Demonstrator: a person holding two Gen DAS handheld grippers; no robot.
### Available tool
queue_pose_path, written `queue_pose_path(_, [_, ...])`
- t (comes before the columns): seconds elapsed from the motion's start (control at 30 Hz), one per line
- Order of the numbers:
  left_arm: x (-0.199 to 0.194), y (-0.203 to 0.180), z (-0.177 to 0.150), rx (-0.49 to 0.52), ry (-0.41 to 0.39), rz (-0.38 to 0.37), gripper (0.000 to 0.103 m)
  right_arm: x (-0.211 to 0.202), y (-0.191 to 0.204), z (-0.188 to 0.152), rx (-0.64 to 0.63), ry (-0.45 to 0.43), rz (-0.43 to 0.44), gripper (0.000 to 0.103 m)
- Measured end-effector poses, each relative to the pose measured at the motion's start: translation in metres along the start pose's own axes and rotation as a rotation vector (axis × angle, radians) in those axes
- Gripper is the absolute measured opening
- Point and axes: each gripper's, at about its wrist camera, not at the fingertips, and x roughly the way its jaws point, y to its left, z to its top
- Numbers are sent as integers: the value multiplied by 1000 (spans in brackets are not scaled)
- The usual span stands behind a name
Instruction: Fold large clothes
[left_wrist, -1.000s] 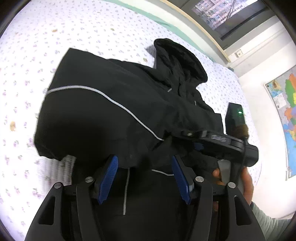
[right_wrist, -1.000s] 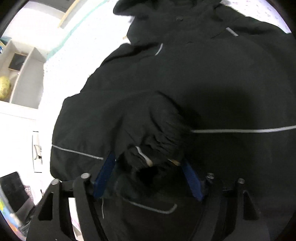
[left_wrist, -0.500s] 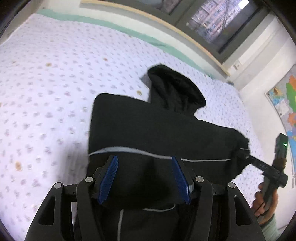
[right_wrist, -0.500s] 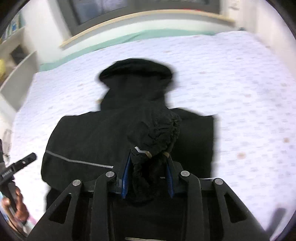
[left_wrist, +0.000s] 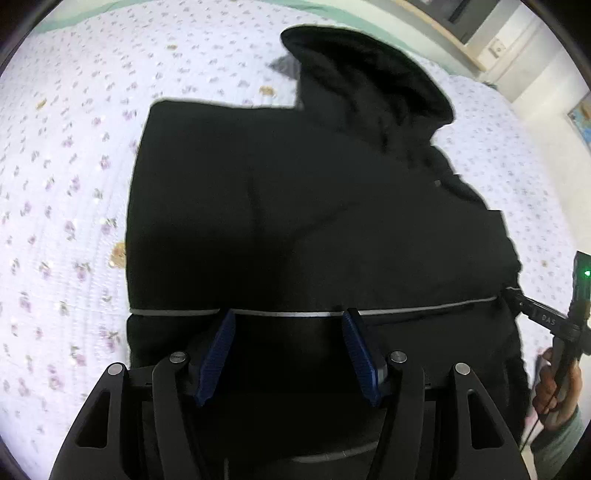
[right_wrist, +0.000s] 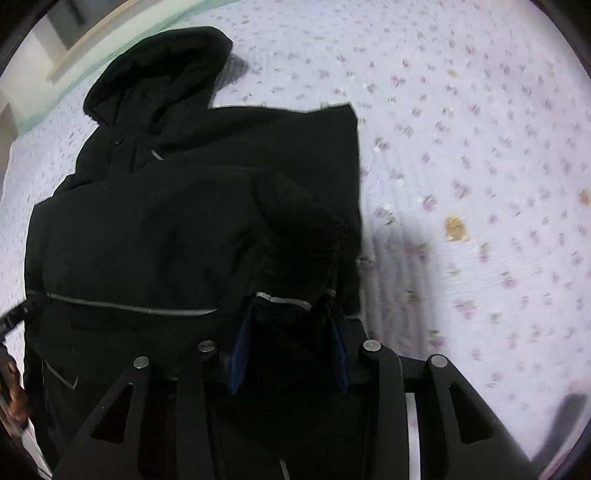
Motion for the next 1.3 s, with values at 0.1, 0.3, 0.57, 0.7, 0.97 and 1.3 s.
queue_pose_path(0.1, [-38, -1, 6, 8, -64, -47, 61, -51, 10, -1, -41, -108, -36, 66])
queue_pose_path(0.3, [-51, -13, 10, 40, -82, -94, 62, -58, 83, -6, -183, -134, 81, 75])
queue_pose_path(0.57, [25, -4, -8, 35, 31, 53, 61, 47, 104, -24, -261, 9, -63, 72])
queue_pose_path(0.7, [28, -16, -2, 56, 62, 110, 61, 45, 111, -12, -255, 75, -58, 72])
queue_pose_path(0.97, [-71, -34, 48, 93, -83, 9, 62, -45, 106, 45, -267, -36, 26, 68])
queue_pose_path(1.3, [-73, -47, 189, 70, -225, 12, 74, -38, 90, 205, -46, -164, 156, 68])
